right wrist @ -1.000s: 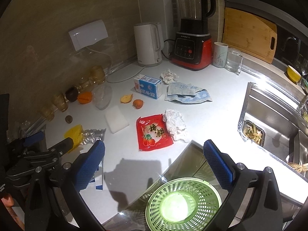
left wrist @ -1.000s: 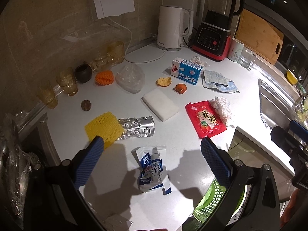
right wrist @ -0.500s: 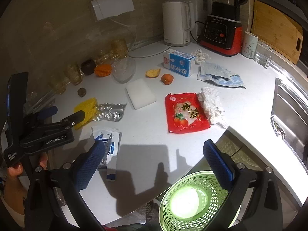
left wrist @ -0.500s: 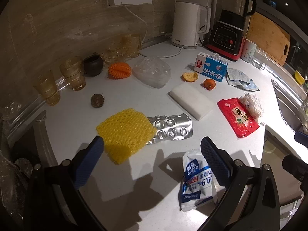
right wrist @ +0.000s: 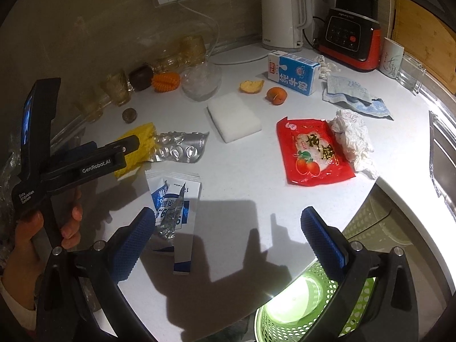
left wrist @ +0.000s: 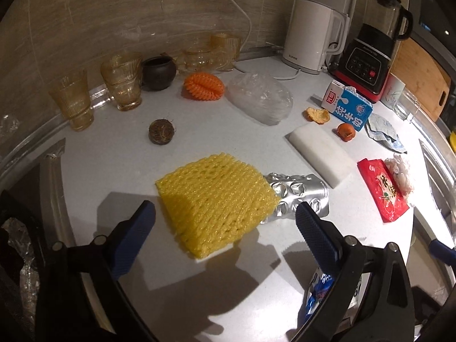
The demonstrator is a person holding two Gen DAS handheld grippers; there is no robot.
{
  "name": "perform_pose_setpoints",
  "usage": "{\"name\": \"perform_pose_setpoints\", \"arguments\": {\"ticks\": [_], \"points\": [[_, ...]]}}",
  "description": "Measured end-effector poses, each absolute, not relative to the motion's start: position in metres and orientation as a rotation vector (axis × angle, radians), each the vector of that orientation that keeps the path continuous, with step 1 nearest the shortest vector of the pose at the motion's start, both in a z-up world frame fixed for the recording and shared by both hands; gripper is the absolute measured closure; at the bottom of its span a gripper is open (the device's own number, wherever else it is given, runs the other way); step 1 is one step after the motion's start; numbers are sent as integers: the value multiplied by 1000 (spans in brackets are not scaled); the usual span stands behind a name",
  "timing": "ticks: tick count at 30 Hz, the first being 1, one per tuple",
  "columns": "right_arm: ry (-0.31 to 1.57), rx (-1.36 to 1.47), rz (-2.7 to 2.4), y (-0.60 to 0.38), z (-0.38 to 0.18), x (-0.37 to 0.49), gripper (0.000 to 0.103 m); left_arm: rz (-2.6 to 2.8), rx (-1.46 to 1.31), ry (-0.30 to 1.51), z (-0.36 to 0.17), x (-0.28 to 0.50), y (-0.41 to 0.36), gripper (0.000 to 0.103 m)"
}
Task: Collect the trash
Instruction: 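Grasp the yellow foam net with the left tool while the right tool grasps the white-blue wrapper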
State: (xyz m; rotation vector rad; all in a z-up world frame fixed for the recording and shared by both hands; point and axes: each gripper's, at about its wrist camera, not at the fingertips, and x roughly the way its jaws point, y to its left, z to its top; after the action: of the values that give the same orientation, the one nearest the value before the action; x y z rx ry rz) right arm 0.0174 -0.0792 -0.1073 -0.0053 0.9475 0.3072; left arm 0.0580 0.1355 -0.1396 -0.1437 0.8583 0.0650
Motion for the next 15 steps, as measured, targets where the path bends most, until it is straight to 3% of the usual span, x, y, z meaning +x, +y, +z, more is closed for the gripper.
{"name": "perform_pose_setpoints", "arguments": {"ticks": [6, 15], "points": [[976, -40, 335, -62, -119, 18, 2, 53, -147, 900, -155, 72, 134, 17], [1001, -52, 360, -44, -130, 25, 2, 47, -191, 910, -163, 80, 143, 35]]}}
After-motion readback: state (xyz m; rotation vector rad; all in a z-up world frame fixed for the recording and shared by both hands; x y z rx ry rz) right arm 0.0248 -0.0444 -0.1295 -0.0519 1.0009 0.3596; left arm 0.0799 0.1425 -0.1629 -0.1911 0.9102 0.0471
